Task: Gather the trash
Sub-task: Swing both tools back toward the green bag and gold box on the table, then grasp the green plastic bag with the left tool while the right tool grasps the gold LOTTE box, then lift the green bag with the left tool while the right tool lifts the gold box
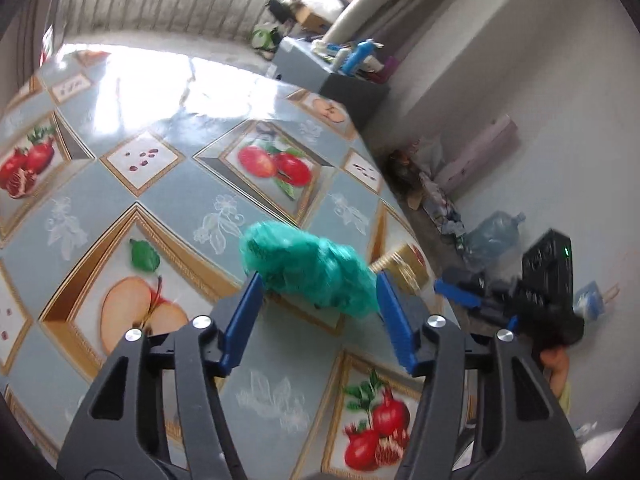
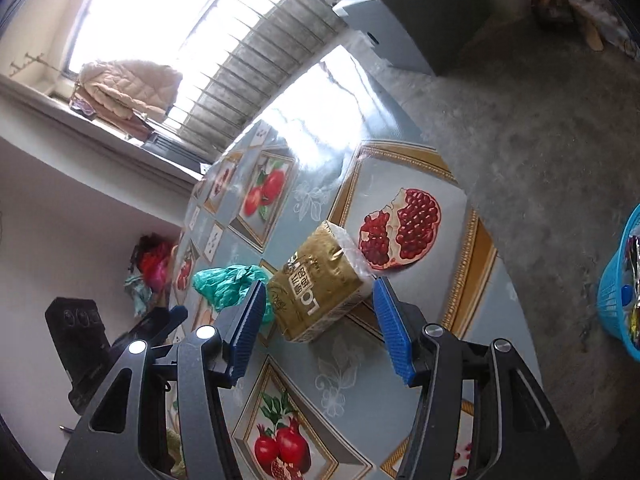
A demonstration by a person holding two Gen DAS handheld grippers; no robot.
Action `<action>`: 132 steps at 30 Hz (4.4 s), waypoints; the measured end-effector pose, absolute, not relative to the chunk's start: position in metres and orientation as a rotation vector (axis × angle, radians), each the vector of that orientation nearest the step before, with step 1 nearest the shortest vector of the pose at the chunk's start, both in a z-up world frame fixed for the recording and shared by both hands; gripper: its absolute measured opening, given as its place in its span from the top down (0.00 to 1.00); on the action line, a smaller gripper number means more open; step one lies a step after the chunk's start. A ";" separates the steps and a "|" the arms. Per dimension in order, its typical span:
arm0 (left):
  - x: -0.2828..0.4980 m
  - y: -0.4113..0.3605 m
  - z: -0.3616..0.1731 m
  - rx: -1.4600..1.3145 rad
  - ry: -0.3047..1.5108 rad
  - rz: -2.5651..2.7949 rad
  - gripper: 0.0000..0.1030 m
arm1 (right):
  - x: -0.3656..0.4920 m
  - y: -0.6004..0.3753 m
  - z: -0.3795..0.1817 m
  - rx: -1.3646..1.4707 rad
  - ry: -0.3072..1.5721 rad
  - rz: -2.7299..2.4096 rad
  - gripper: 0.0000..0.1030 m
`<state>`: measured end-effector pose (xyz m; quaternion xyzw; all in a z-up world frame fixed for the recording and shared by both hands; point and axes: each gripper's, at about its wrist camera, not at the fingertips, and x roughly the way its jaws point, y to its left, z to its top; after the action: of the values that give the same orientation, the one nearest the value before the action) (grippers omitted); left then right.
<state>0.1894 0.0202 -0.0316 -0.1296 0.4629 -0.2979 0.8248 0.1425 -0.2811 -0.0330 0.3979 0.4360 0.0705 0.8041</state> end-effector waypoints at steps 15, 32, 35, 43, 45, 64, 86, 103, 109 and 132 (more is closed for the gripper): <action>0.218 -0.041 -0.065 -0.190 1.030 -0.671 0.57 | 0.179 -0.258 -0.043 0.826 1.015 0.186 0.67; 0.124 -0.029 -0.077 -0.164 1.176 -0.824 0.60 | 0.107 -0.230 -0.042 0.754 1.056 0.282 0.70; 0.115 -0.024 -0.076 -0.161 1.168 -0.824 0.60 | 0.094 -0.228 -0.043 0.765 1.045 0.278 0.70; 0.112 -0.014 -0.062 -0.111 1.124 -0.765 0.49 | 0.080 -0.239 -0.035 0.749 1.009 0.223 0.60; 0.111 -0.010 -0.058 -0.101 1.115 -0.762 0.48 | 0.072 -0.243 -0.031 0.740 0.994 0.213 0.57; 0.089 -0.004 -0.049 -0.014 1.063 -0.717 0.47 | 0.037 -0.221 -0.011 0.586 0.988 0.199 0.43; 0.089 0.000 -0.048 -0.017 1.055 -0.725 0.49 | 0.067 -0.175 -0.019 0.334 1.085 0.223 0.45; 0.092 -0.029 -0.059 0.012 1.101 -0.784 0.44 | 0.055 -0.217 -0.018 0.397 1.076 0.096 0.47; 0.091 -0.038 -0.064 0.044 1.116 -0.770 0.44 | 0.056 -0.217 -0.019 0.406 1.070 0.096 0.47; 0.078 -0.058 -0.068 0.213 1.080 -0.749 0.50 | 0.062 -0.211 -0.022 0.356 1.081 0.112 0.40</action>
<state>0.0781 -0.0579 -0.0682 0.0987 0.5011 -0.3475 0.7864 0.0624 -0.2113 -0.0217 0.1685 0.5114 0.0531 0.8410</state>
